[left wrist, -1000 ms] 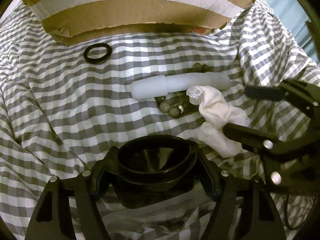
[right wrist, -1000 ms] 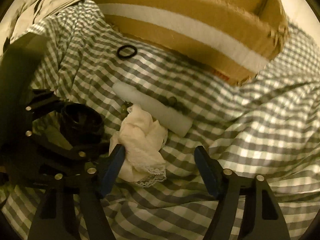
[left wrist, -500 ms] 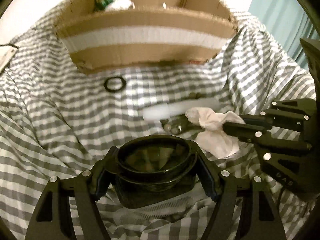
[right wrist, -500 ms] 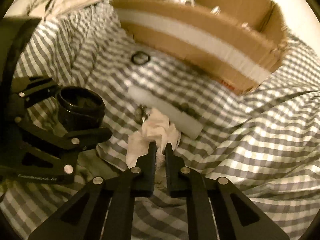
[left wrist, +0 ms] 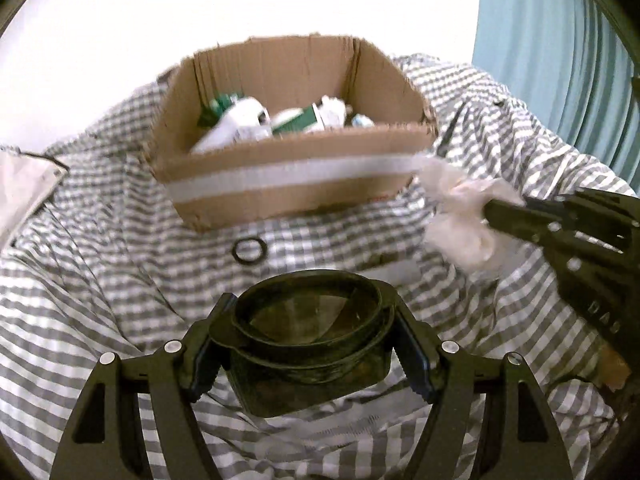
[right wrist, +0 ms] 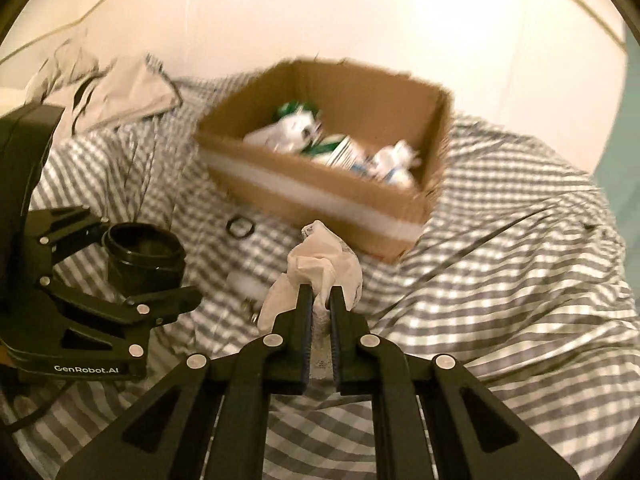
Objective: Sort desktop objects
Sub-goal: 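Carry the black cup and tissue over the box and open both tools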
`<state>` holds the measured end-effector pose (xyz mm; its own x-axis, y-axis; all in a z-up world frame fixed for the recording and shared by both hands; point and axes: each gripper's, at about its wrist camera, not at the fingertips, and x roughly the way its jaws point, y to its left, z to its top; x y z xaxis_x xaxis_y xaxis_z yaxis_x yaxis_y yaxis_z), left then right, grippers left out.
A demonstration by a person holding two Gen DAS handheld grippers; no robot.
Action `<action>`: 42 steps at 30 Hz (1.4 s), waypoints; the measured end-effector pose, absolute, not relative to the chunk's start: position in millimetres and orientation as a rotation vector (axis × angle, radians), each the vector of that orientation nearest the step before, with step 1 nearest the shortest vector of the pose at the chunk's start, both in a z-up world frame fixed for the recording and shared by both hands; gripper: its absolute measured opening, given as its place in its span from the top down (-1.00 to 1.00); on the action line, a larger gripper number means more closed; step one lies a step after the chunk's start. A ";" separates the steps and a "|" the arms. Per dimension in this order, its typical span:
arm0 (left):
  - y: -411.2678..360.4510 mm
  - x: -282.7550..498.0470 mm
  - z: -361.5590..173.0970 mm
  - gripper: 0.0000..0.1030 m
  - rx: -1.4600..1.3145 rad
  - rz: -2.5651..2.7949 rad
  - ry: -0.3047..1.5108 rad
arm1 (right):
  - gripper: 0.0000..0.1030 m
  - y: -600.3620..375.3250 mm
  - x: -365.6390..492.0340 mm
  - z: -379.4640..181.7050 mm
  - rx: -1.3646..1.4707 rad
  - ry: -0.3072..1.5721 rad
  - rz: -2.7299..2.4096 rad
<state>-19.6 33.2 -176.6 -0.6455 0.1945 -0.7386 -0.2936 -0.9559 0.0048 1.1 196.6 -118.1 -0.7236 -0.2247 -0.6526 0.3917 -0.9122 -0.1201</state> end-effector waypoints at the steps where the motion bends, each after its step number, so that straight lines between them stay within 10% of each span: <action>1: 31.3 -19.5 -171.5 -0.47 -1.133 2.637 0.180 | 0.86 202.3 2.4 -112.1 0.921 0.308 -2.642; 28: -1.1 -57.8 -14.7 -0.48 -0.622 2.843 0.042 | 0.86 190.9 -17.4 17.4 0.403 0.199 -2.781; 42: 1.1 -117.5 -17.0 -0.48 -0.610 2.898 0.040 | 0.86 189.1 -77.9 28.3 0.437 0.104 -2.779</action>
<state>-117.5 1.1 -17.0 -0.8998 0.1695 -0.4021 -0.1805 -0.9835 -0.0107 -78.0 189.1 28.3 -0.9000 -0.3057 -0.3106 0.3282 -0.9444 -0.0215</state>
